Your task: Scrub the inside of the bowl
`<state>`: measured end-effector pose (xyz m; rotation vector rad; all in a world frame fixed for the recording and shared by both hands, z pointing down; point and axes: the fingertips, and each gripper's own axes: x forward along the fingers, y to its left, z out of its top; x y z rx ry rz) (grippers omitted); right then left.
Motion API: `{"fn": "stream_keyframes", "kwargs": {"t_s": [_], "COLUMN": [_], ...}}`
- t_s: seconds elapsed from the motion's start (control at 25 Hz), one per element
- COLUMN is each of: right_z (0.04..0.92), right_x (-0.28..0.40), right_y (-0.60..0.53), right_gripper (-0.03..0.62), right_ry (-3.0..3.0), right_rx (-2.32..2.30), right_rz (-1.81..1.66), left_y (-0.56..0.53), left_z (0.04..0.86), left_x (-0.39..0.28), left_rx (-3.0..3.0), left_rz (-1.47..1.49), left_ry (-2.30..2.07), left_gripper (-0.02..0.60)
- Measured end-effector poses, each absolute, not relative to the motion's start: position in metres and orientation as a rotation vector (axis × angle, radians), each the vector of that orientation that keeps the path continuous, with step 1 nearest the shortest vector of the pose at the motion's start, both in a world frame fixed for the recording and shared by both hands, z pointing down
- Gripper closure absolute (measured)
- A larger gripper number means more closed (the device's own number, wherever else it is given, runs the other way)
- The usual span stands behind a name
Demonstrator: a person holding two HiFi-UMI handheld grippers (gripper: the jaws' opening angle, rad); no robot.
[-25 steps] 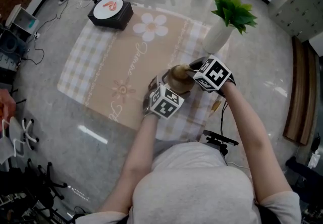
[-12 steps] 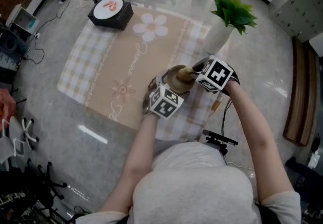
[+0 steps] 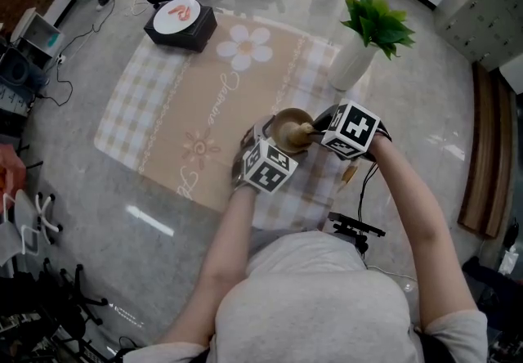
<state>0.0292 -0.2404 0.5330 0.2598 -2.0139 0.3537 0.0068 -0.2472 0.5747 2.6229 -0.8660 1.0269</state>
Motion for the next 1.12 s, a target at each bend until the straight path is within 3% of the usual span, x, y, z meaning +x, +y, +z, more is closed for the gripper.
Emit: {"fn": "stream_keyframes", "kwargs": {"t_s": [0.52, 1.12], "right_z": [0.532, 0.531], "right_x": [0.005, -0.020], "right_y": [-0.222, -0.258], "right_gripper": [0.536, 0.536], "right_ry": [-2.109, -2.173], "right_rx": [0.184, 0.429], "right_rz": [0.458, 0.458], "left_y": [-0.247, -0.248], "left_z": [0.575, 0.574], "left_x": [0.007, 0.007], "left_rx": [2.625, 2.623], "left_rz": [1.027, 1.034], "left_ry": [-0.865, -0.864], "left_gripper": [0.064, 0.064]}}
